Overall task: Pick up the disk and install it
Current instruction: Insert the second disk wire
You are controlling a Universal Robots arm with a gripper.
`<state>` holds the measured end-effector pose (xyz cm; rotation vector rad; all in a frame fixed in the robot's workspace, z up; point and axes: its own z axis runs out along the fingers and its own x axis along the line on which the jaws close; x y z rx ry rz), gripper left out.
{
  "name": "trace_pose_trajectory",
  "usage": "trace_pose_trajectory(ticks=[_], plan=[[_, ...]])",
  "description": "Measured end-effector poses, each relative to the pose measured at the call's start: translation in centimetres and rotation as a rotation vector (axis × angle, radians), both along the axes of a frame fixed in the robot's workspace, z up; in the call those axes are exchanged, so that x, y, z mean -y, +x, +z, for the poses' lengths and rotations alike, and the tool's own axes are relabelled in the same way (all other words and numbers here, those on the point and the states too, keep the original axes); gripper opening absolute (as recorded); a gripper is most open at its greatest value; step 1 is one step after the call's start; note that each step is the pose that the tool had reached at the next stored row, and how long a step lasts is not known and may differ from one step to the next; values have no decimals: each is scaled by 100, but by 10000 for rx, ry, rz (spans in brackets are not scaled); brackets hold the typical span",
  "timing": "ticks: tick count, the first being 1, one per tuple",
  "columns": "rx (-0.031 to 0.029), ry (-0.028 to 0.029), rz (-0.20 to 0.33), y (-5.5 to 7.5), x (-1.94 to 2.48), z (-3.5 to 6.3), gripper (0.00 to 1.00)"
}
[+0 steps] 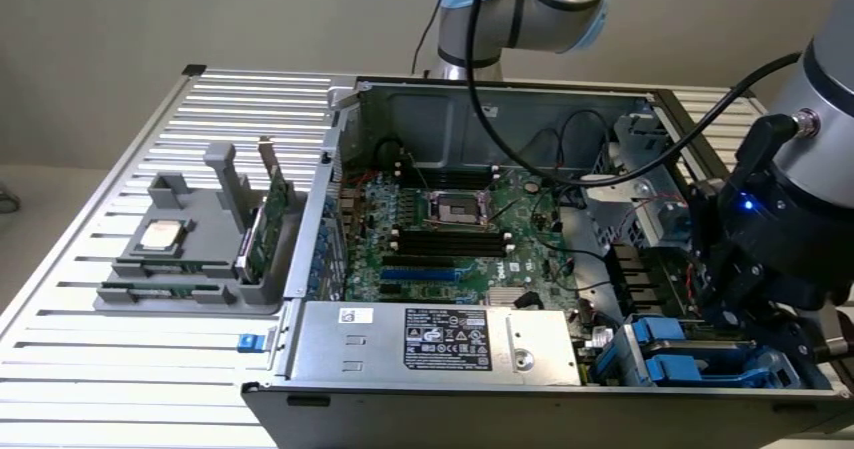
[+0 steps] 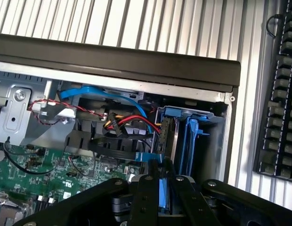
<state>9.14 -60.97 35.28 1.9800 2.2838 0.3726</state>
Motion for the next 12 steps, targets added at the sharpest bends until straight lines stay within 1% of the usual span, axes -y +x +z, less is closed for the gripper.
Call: trace_pose_trajectory(ticks=[3, 4, 12], plan=[[112, -1, 0, -5, 0, -24, 16], [127, 0, 0, -6, 0, -28, 16], [128, 0, -1, -7, 6, -42, 16]])
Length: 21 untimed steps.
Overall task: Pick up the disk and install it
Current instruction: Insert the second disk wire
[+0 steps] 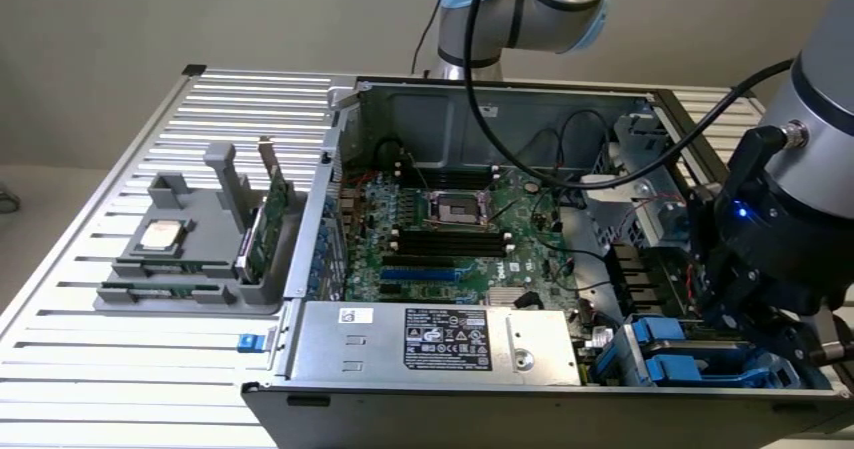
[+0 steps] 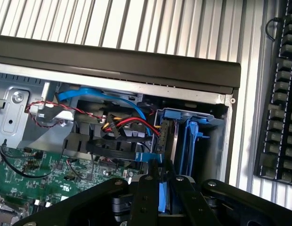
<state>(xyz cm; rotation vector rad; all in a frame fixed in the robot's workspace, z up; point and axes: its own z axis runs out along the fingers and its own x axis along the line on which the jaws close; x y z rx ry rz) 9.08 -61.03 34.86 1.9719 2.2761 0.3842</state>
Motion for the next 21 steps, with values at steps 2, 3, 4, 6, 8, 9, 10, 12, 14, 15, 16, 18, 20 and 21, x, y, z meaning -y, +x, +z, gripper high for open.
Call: trace_pose_trajectory(ticks=[2, 3, 4, 6, 8, 9, 10, 12, 14, 15, 16, 18, 20, 21], plan=[[0, -8, 0, 0, 1, -7, 16], [0, -14, 1, 1, 1, -12, 16], [0, -20, 1, 1, 1, -19, 16], [0, -43, 0, 1, 2, -31, 16], [0, -58, 1, 1, 3, -48, 16], [0, -65, 1, 1, 3, -58, 16], [0, -72, 1, 1, 3, -69, 16], [0, -87, 0, 0, 3, -78, 16], [0, -99, 0, 0, 3, -81, 16], [0, -107, 0, 0, 3, -85, 16], [0, -114, 0, 0, 3, -89, 16], [0, -130, -2, 1, 3, -99, 16], [0, -139, -5, 1, 3, -106, 16], [0, -144, -6, 1, 3, -108, 16]])
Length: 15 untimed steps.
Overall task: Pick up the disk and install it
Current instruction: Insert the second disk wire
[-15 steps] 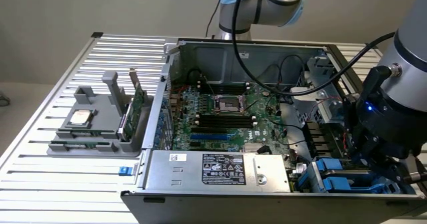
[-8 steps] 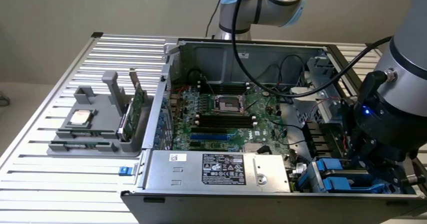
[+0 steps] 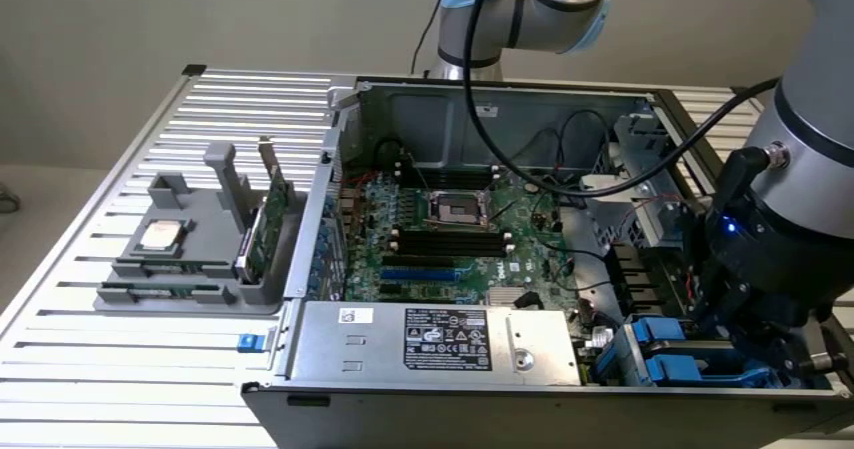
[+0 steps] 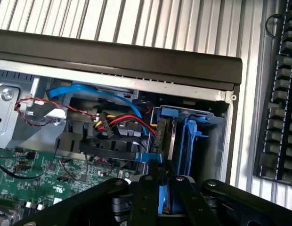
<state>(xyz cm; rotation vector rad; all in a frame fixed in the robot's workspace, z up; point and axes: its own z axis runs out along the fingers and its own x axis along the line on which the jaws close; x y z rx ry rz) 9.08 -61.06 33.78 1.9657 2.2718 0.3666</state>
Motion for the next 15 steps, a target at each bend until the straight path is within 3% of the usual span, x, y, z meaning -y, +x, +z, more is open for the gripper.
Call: trace_pose_trajectory(ticks=[7, 12, 14, 15], plan=[[-1, -58, -12, 0, -12, -17, 16], [-14, -102, -48, 0, -72, -17, 16], [-15, -132, -81, 1, -79, -17, 16], [-21, -189, -179, 12, -79, -17, 16]])
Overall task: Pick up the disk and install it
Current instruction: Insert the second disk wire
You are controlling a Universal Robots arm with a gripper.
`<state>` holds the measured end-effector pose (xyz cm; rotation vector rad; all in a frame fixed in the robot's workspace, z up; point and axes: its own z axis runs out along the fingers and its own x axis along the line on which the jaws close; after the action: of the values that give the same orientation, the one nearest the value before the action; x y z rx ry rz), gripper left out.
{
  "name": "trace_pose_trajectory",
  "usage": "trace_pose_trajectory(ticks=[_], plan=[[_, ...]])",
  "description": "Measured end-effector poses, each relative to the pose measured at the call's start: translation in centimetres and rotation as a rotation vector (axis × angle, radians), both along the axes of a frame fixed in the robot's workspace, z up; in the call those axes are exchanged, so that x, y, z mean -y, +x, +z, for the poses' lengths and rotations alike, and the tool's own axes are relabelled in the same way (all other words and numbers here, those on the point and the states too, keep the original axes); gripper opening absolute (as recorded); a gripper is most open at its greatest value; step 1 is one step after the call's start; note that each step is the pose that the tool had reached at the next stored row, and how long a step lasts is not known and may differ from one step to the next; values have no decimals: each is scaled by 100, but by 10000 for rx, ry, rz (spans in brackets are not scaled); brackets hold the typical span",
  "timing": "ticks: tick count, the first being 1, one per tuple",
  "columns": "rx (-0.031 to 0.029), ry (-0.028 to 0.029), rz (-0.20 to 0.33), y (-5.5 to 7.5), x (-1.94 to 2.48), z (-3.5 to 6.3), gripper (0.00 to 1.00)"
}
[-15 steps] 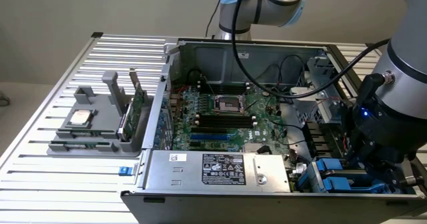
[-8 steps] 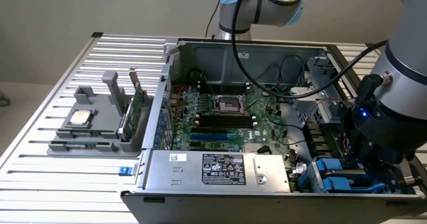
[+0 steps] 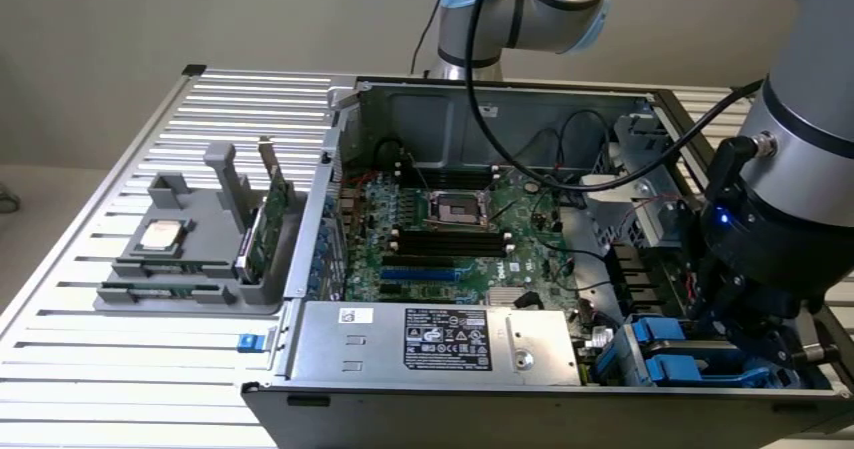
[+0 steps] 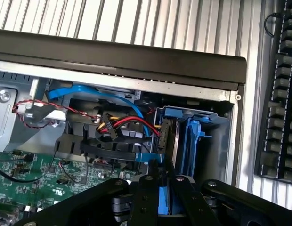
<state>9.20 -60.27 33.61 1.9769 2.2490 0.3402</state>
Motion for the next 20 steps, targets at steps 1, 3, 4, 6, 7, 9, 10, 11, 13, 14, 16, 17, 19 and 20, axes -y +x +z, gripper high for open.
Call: trace_pose_trajectory(ticks=[1, 3, 4, 6, 7, 9, 10, 11, 13, 14, 16, 17, 19, 20], plan=[[0, -30, -57, 1, 0, 0, 16], [-3, -61, -153, 2, 0, 0, 16], [-9, -69, -201, 2, 0, -1, 16], [-21, -74, -263, 1, -1, -1, 16], [-27, -76, -296, 1, -3, -1, 16], [-36, -77, -356, 1, -11, -2, 16], [-38, -77, -382, 2, -18, -2, 16], [-39, -79, -407, 2, -25, -2, 16], [-43, -80, -462, 1, -38, -3, 16], [-46, -82, -492, 1, -41, -3, 16], [-53, -89, -554, 1, -44, -5, 16], [-54, -96, -597, 1, -44, -5, 16], [-54, -107, -684, 1, -45, -5, 16], [-55, -110, -724, 1, -46, -5, 16]])
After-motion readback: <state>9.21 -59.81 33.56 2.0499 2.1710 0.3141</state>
